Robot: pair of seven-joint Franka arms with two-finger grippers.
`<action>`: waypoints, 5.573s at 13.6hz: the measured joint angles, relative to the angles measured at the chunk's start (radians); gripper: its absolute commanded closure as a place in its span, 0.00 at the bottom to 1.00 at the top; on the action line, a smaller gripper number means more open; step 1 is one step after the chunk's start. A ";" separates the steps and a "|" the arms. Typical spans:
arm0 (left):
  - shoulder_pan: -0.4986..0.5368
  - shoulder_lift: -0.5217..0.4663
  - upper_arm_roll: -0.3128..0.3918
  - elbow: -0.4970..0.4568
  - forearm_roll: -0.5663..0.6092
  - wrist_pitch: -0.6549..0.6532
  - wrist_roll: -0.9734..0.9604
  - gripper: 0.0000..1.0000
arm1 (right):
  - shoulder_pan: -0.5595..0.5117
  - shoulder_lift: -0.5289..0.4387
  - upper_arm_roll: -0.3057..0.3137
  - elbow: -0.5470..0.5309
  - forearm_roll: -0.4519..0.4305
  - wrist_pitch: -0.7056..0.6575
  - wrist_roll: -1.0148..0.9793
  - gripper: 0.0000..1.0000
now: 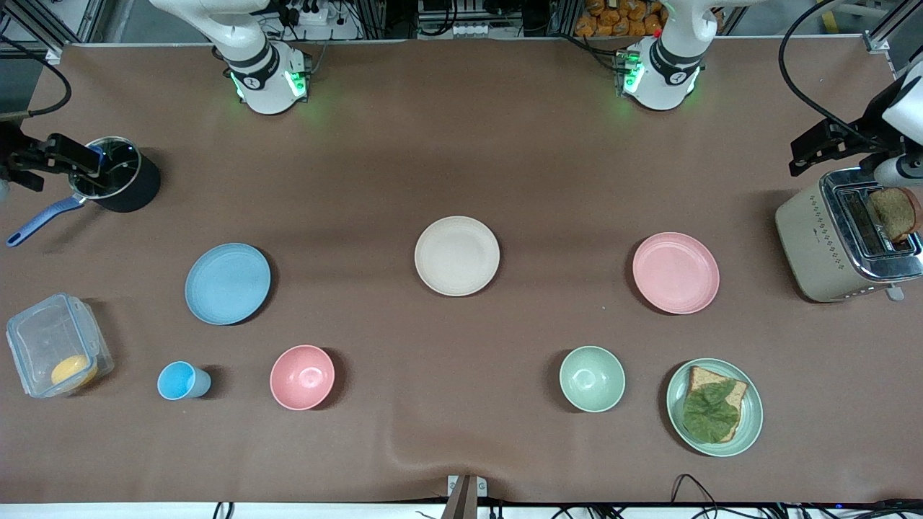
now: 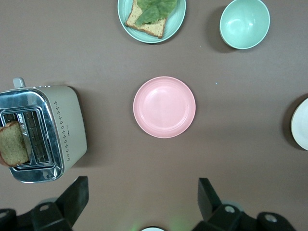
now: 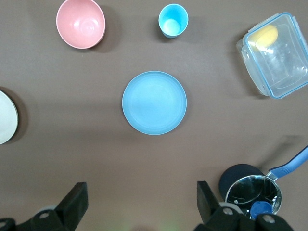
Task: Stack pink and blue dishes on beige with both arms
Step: 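Reach the left gripper to the pink plate while the right gripper reaches blue, then pinch both plate rims, pink with the left gripper, blue with the right gripper, then carry the pink plate with the left gripper onto the beige plate, then open the left gripper while the right gripper carries the blue plate inward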
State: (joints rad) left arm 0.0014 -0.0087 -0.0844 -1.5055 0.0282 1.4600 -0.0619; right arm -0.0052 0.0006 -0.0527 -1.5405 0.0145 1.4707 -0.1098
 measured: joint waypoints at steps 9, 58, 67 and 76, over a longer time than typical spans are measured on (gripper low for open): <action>0.006 0.054 0.009 -0.034 0.000 -0.020 -0.002 0.00 | 0.000 0.003 0.001 0.000 0.000 -0.004 -0.001 0.00; 0.038 0.400 -0.420 -0.376 -0.176 0.561 -0.335 1.00 | -0.164 0.449 0.001 -0.393 0.066 0.696 -0.191 1.00; -0.238 0.591 -0.417 -0.358 -0.176 0.851 -0.624 1.00 | -0.163 0.440 0.003 -0.366 0.355 0.437 -0.198 1.00; -0.239 0.661 -0.395 -0.287 -0.176 0.862 -0.624 1.00 | 0.081 0.349 0.020 -0.385 0.416 0.392 0.074 1.00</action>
State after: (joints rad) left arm -0.2375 0.6519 -0.4794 -1.7926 -0.1477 2.3221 -0.6858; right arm 0.0763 0.3493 -0.0325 -1.9259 0.4308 1.8631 -0.0361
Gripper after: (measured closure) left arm 0.952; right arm 0.956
